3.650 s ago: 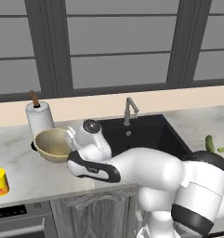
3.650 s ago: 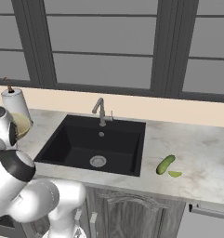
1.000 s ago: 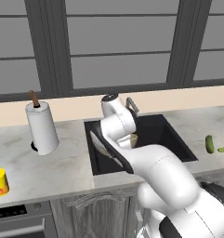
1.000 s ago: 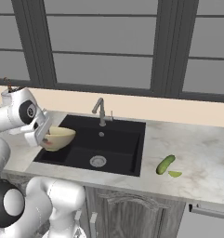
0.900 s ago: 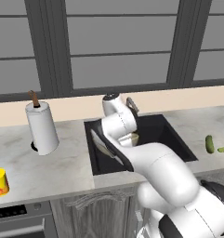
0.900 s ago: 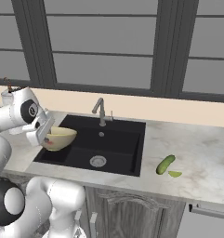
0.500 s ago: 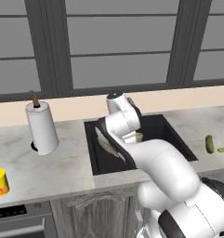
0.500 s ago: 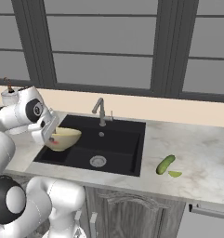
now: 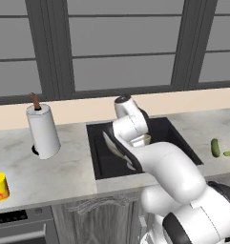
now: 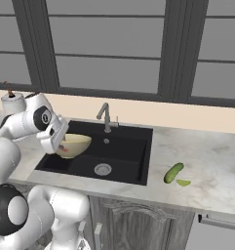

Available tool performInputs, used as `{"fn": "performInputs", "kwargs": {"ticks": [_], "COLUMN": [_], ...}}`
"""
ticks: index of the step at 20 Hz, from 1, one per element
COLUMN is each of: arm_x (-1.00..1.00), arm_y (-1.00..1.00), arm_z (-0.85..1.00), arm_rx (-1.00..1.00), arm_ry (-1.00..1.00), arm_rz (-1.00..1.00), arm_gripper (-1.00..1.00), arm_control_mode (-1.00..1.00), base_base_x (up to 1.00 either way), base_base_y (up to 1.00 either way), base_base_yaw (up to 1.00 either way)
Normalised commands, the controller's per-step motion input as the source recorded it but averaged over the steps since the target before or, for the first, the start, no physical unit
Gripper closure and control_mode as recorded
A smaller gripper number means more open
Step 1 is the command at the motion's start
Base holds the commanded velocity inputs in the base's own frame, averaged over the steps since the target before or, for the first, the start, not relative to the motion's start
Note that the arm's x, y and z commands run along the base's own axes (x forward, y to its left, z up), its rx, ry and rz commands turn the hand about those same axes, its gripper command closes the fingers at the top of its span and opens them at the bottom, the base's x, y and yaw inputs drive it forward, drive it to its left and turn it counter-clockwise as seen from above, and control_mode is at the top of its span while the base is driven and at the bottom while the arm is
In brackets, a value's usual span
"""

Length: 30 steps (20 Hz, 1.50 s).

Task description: Remove the lemon wedge and cucumber from the sink. Then move the bowl and cup from the counter to the sink for washing.

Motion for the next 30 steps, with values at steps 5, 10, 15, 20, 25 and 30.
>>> {"fn": "performInputs", "kwargs": {"ticks": [5,10,15,20,25,30], "arm_x": [0.14,0.09,0.07,0.07,0.1,0.06], "arm_y": [-0.21,-0.17,-0.02,0.0,-0.07,-0.06], "arm_z": [-0.12,-0.15,-0.14,-0.13,-0.04,0.0], "arm_rx": [-0.01,0.0,0.0,0.0,0.0,0.0], "arm_ry": [-0.01,0.0,0.0,0.0,0.0,0.0], "arm_rz": [0.0,0.0,0.0,0.0,0.07,0.25], "arm_gripper": [1.0,1.0,1.0,1.0,1.0,1.0], "arm_control_mode": [-1.0,-1.0,-1.0,-1.0,-1.0,-1.0], "base_base_x": [0.0,0.0,0.0,0.0,0.0,0.0], "base_base_y": [0.0,0.0,0.0,0.0,0.0,0.0], "base_base_yaw": [0.0,0.0,0.0,0.0,0.0,0.0]}}
